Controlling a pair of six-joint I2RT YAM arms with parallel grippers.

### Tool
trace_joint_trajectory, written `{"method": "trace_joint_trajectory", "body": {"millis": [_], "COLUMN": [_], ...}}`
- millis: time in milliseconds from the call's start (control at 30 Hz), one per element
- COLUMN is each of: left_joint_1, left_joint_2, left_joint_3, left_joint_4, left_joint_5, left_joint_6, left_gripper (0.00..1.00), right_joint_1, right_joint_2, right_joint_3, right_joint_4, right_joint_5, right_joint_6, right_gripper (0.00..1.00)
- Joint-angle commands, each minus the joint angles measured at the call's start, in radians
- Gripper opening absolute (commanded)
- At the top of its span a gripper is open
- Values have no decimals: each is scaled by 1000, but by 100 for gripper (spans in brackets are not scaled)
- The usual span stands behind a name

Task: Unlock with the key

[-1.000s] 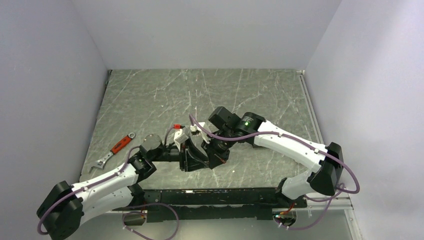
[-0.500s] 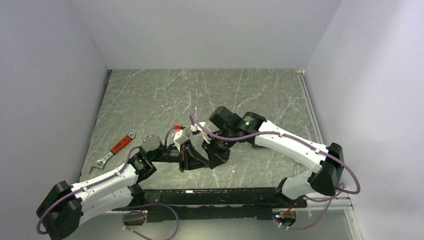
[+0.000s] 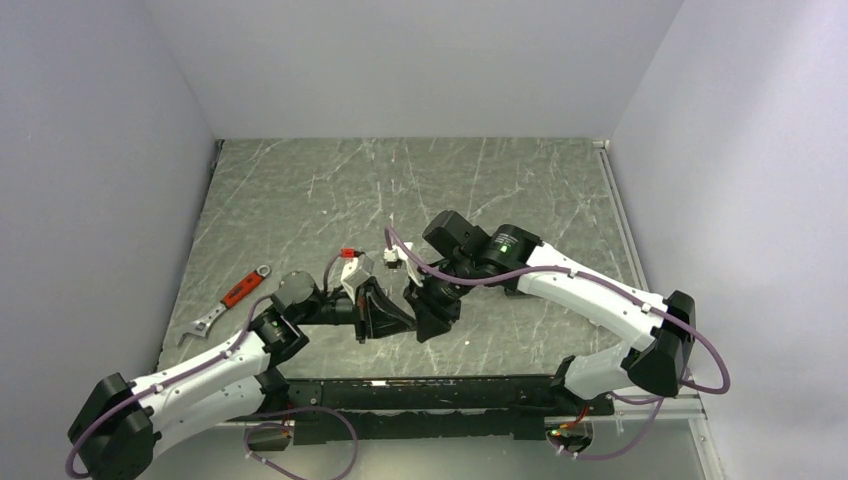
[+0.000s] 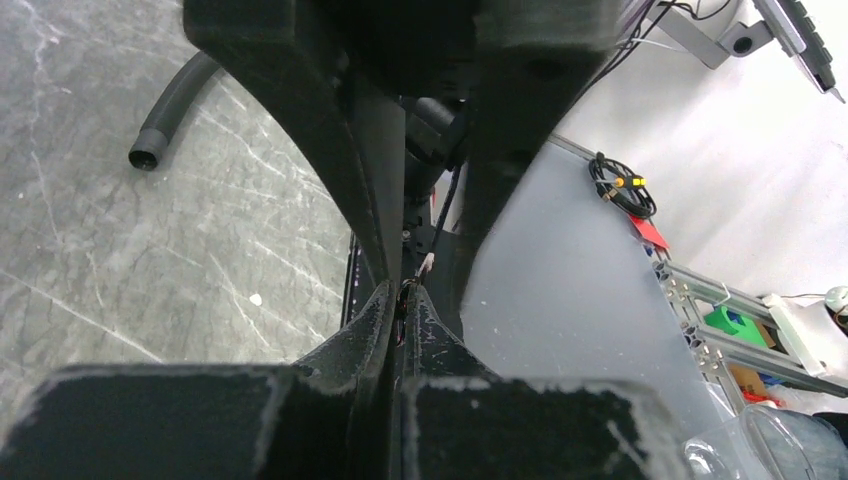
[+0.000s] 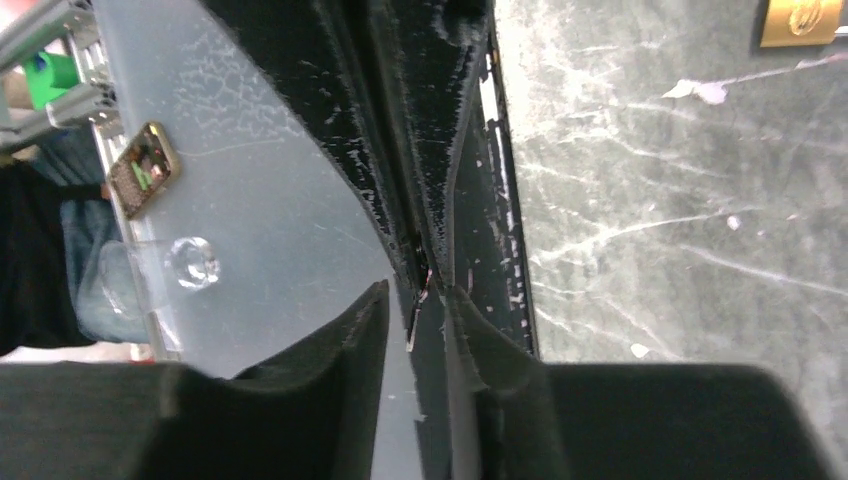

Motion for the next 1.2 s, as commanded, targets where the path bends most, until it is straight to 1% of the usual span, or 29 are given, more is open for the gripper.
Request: {"method": "trace_joint_trajectory", "body": {"millis": [0,67,133,233,333,433,500,567,667,767,833,900,1000,1100,1167], "left_joint_1": [-1,-1,0,-1,-1,-1,-1,-1,-1,-1,-1,-1,-1,-2,-4], "left_joint_2": [-24,-39,-65,-126,-208,-297,-346,-390,-433,-471,-482,-469,-422,-381,-374], "left_joint_3": [37,37,38,30,27,63,92,111,142,200,252,318,413,501,518], "left_joint_4": [-51,-91,-139,-208,-307,-485,-611,-697,-807,-947,-1049,-1171,-1314,-1434,-1458], "left_joint_5": [-31,-76,-141,-247,-371,-533,-628,-687,-795,-937,-1021,-1101,-1180,-1244,-1264], "left_joint_6": [6,16,22,16,5,5,10,20,-11,-58,-72,-94,-144,-156,-167], "left_gripper": [0,0,0,0,0,0,0,0,0,0,0,0,0,0,0], "right_joint_1": [5,4,-1,-37,-104,-148,-166,-168,-165,-151,-119,-68,-17,3,19], "right_joint_2": [-43,-72,-106,-168,-243,-311,-305,-256,-141,-16,66,151,312,473,540], "right_joint_3": [50,52,58,50,-6,-126,-181,-193,-169,-116,-88,-51,81,248,320], "right_joint_4": [43,67,86,140,229,379,433,432,405,381,383,391,288,188,159], "right_joint_5": [15,51,126,280,432,597,676,725,780,799,811,860,912,891,894], "right_joint_6": [-13,-2,17,83,137,209,282,341,447,621,733,835,972,1046,1089], "right_gripper": [43,52,60,65,71,77,78,78,78,80,80,81,83,83,81]}}
